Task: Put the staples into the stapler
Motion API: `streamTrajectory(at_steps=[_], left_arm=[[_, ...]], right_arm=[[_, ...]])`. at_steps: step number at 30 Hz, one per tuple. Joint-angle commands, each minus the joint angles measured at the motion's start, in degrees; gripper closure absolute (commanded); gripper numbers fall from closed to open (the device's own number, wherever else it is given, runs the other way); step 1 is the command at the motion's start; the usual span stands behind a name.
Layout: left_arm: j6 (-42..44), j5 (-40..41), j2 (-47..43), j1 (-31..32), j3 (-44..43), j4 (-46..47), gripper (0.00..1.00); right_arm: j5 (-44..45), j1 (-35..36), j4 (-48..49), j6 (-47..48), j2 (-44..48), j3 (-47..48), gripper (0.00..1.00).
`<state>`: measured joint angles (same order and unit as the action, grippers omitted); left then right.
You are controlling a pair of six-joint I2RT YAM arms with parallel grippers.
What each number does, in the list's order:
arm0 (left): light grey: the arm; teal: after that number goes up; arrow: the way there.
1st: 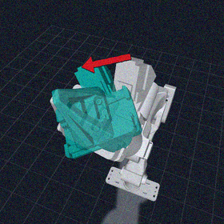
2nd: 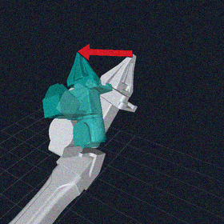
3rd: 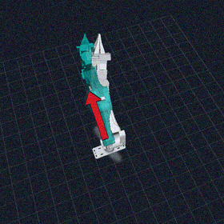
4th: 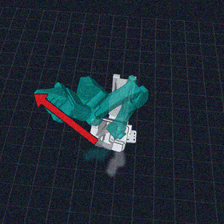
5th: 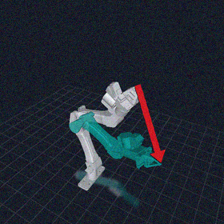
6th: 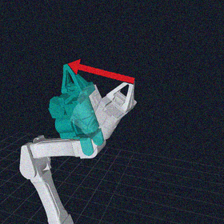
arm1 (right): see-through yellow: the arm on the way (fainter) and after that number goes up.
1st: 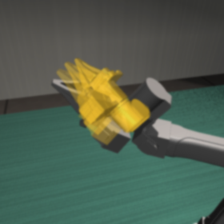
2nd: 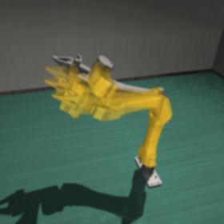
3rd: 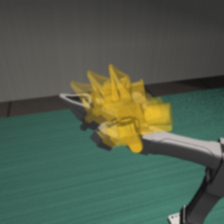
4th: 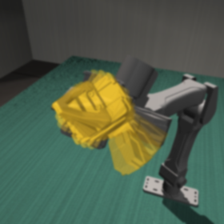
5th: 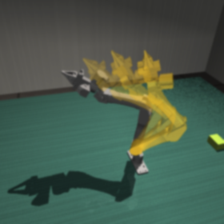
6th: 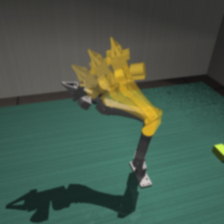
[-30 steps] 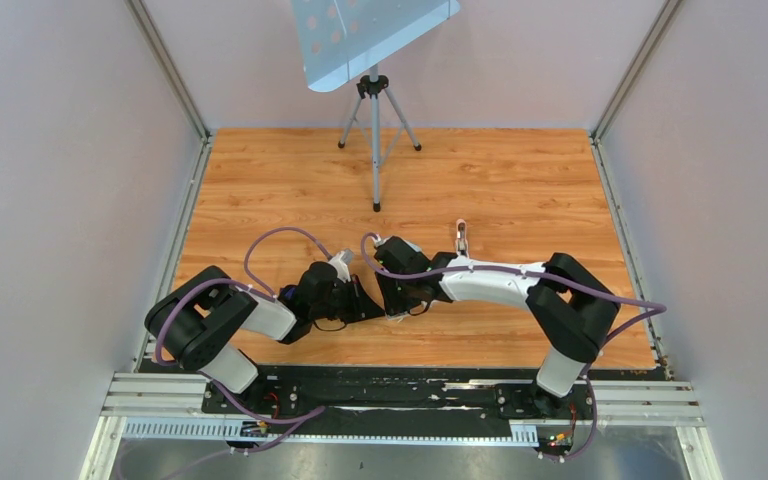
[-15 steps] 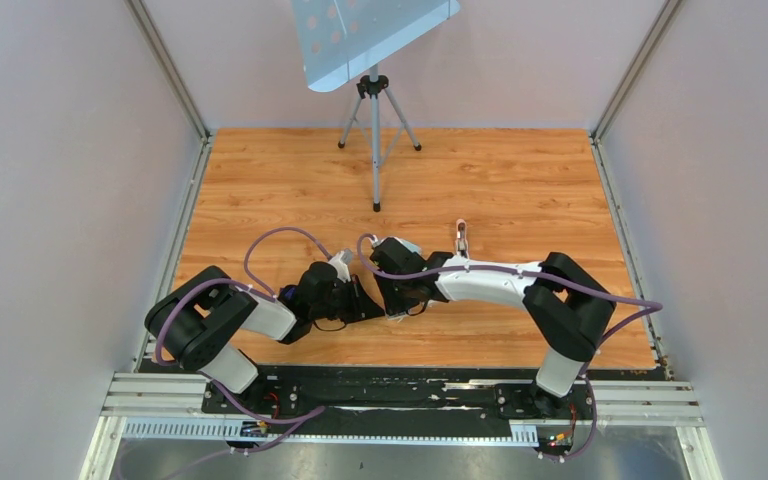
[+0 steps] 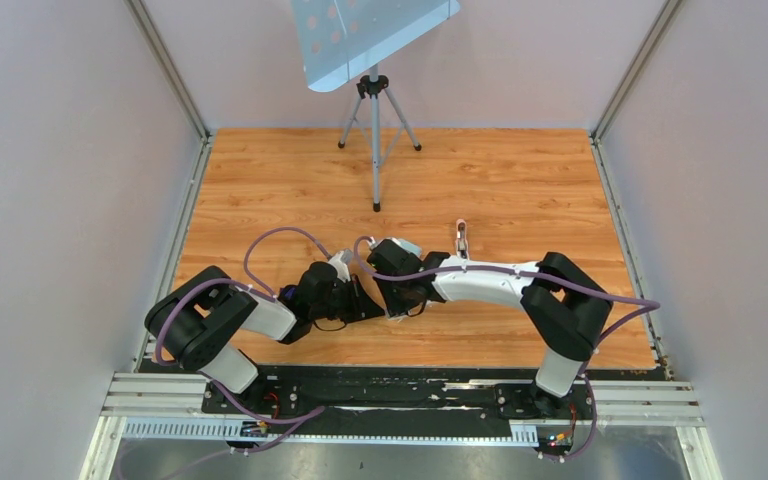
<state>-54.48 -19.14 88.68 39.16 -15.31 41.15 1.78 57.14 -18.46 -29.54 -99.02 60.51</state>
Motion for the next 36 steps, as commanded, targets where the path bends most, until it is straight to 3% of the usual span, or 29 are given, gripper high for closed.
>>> streamTrajectory(at_steps=[1,12,17,23,27,28,29,30,36], left_arm=[[0.69,1.01,-0.22,0.57,0.37,1.32,1.0],[1.93,2.33,-2.43,0.57,0.05,-1.75,0.98],[4.6,5.91,-7.62,0.66,-1.17,-8.86,0.81],[9.73,10.78,-15.27,0.66,-4.86,-20.14,0.5],[12.14,14.43,-19.29,0.66,-6.97,-26.14,0.38],[12.57,14.99,-20.08,0.66,-7.38,-27.58,0.25],[13.16,15.45,-20.79,0.67,-7.89,-28.91,0.04],[13.74,15.92,-21.49,0.66,-8.64,-30.39,0.01],[19.02,20.74,-27.33,0.66,-14.74,-42.17,0.0]], right_arm=[[1.37,1.5,-2.2,1.21,-1.6,1.26,0.72],[2.69,1.83,-2.85,2.39,-0.82,1.65,0.77],[3.18,1.74,-2.97,2.97,1.33,1.71,0.77],[3.29,-0.15,-3.06,4.17,6.06,0.66,0.76],[3.26,-4.19,-3.08,5.43,10.75,-0.94,0.76],[2.98,-5.43,-3.08,5.71,11.64,-1.45,0.76],[2.49,-6.98,-3.08,6.17,12.53,-1.9,0.76],[2.1,-8.41,-3.08,6.56,13.31,-2.3,0.76],[1.56,-16.85,-3.1,10.38,17.68,-4.5,0.75]])
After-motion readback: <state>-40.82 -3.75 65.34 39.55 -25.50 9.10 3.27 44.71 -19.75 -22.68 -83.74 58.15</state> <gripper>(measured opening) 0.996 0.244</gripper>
